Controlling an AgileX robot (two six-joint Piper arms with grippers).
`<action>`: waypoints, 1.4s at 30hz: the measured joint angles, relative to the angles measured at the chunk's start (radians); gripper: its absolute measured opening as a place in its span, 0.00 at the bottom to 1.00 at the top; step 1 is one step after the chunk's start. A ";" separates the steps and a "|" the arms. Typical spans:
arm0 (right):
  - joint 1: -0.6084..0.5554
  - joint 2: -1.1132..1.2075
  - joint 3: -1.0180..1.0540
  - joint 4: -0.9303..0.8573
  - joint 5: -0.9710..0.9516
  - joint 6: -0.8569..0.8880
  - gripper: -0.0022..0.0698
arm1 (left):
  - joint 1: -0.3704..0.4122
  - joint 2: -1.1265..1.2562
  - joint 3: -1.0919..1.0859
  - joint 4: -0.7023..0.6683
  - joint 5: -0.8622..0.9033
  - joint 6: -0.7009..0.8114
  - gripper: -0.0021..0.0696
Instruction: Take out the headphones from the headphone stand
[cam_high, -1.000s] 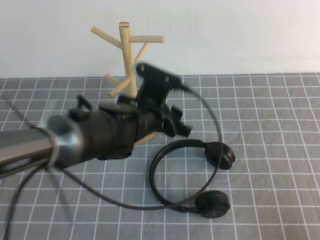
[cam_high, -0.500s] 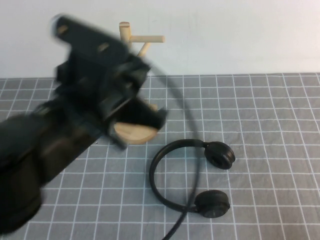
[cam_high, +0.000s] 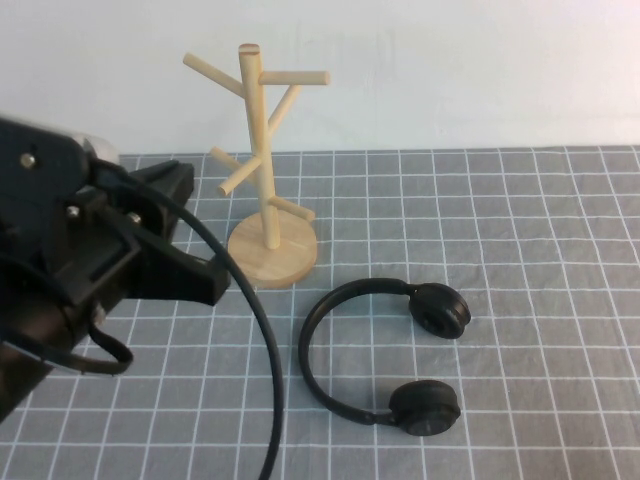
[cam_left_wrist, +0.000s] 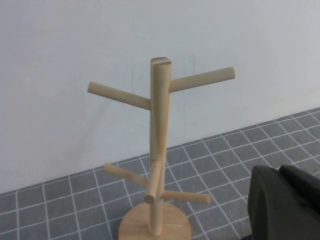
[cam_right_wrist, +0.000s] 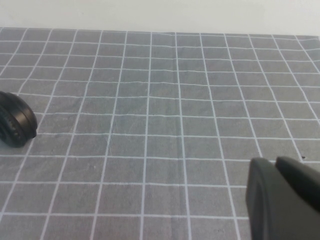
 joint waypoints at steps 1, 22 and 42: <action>0.000 0.000 0.000 0.007 0.000 0.000 0.02 | 0.000 0.000 0.000 0.000 -0.009 0.000 0.03; 0.000 0.000 0.000 0.000 0.000 0.001 0.02 | 0.000 -0.099 0.320 0.467 -0.232 -0.605 0.03; 0.000 0.000 0.000 0.007 0.000 -0.002 0.02 | 0.618 -0.494 0.477 1.042 0.062 -0.997 0.02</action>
